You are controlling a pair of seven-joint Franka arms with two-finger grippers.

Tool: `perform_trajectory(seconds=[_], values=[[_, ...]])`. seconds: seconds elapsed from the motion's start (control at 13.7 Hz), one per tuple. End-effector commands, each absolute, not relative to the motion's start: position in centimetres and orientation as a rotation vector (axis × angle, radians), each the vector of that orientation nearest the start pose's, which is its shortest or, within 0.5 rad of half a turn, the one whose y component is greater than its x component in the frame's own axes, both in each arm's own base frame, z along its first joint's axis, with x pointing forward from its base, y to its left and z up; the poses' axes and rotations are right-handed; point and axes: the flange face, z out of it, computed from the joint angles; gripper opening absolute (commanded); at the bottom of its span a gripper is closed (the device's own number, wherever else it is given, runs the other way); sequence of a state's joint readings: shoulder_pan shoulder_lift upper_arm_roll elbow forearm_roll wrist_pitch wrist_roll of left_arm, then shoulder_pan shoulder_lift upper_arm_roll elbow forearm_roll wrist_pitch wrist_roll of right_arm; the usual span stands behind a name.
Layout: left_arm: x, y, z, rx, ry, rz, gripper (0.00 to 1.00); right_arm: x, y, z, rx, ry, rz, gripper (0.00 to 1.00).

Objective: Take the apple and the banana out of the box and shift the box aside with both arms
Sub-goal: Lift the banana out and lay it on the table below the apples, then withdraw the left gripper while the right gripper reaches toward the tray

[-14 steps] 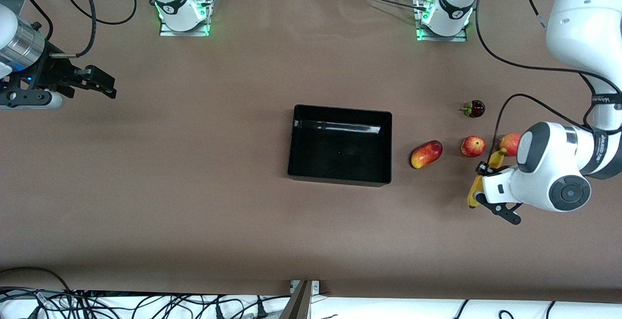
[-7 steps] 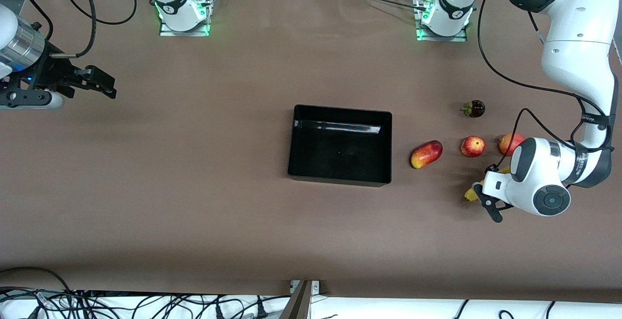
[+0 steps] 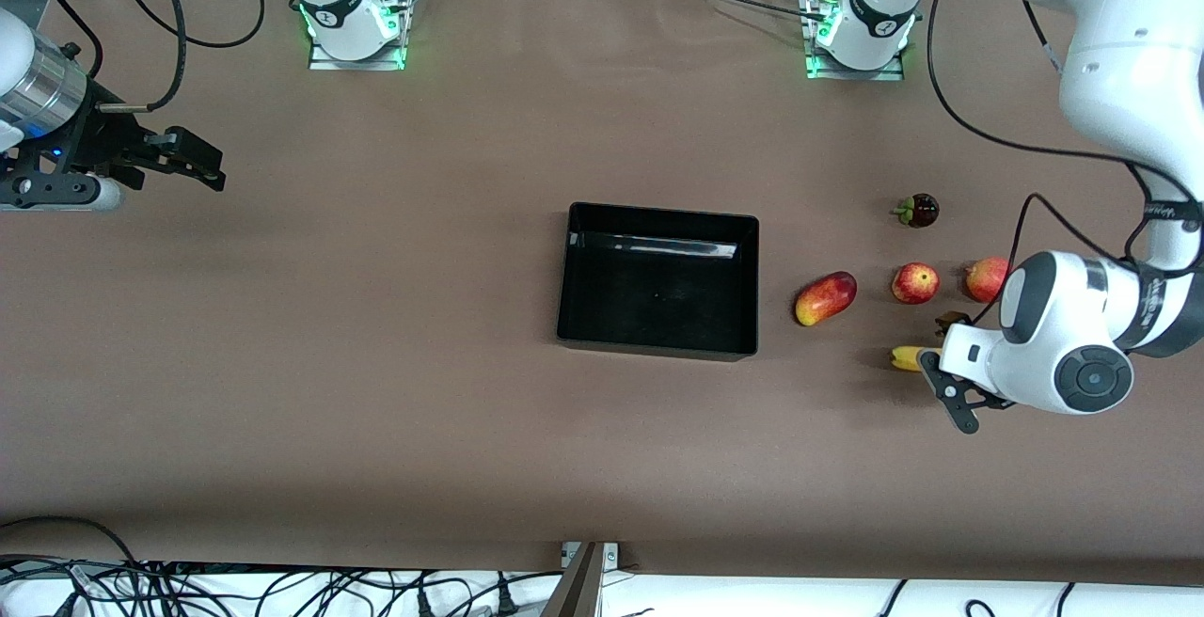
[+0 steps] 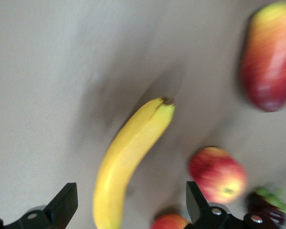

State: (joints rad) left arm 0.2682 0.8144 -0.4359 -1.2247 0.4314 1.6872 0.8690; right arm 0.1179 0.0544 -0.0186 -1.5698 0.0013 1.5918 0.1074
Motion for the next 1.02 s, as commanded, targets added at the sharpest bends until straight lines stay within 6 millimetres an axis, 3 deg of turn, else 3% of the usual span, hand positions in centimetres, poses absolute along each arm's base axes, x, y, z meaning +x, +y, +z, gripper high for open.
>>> perform_trajectory(seconds=[0.0, 0.22, 0.37, 0.51, 0.66, 0.8, 0.95], values=[[70.0, -1.7, 38.1, -2.721, 1.450, 0.453, 1.00, 57.0, 5.6, 60.1, -3.143, 0.010, 0.043, 1.00], [67.3, -3.5, 46.2, -2.812, 1.129, 0.434, 1.00, 57.0, 5.6, 60.1, -3.143, 0.015, 0.046, 1.00], [65.7, -4.4, 49.7, -2.929, 1.017, 0.408, 1.00, 57.0, 5.6, 60.2, -3.143, 0.017, 0.041, 1.00], [64.4, -4.5, 55.4, -2.949, 0.940, 0.283, 1.00, 57.0, 5.6, 60.1, -3.143, 0.015, 0.043, 1.00], [62.9, -2.9, 58.3, -3.092, 0.610, 0.211, 1.00, 57.0, 5.6, 60.1, -3.143, 0.012, 0.043, 1.00], [61.2, -2.4, 59.8, -3.186, 0.171, 0.140, 1.00, 57.0, 5.6, 60.2, -3.143, 0.010, 0.041, 1.00], [59.0, -3.3, 59.9, -3.156, -0.145, 0.101, 1.00, 57.2, 5.7, 60.6, -3.141, 0.019, 0.003, 1.00]])
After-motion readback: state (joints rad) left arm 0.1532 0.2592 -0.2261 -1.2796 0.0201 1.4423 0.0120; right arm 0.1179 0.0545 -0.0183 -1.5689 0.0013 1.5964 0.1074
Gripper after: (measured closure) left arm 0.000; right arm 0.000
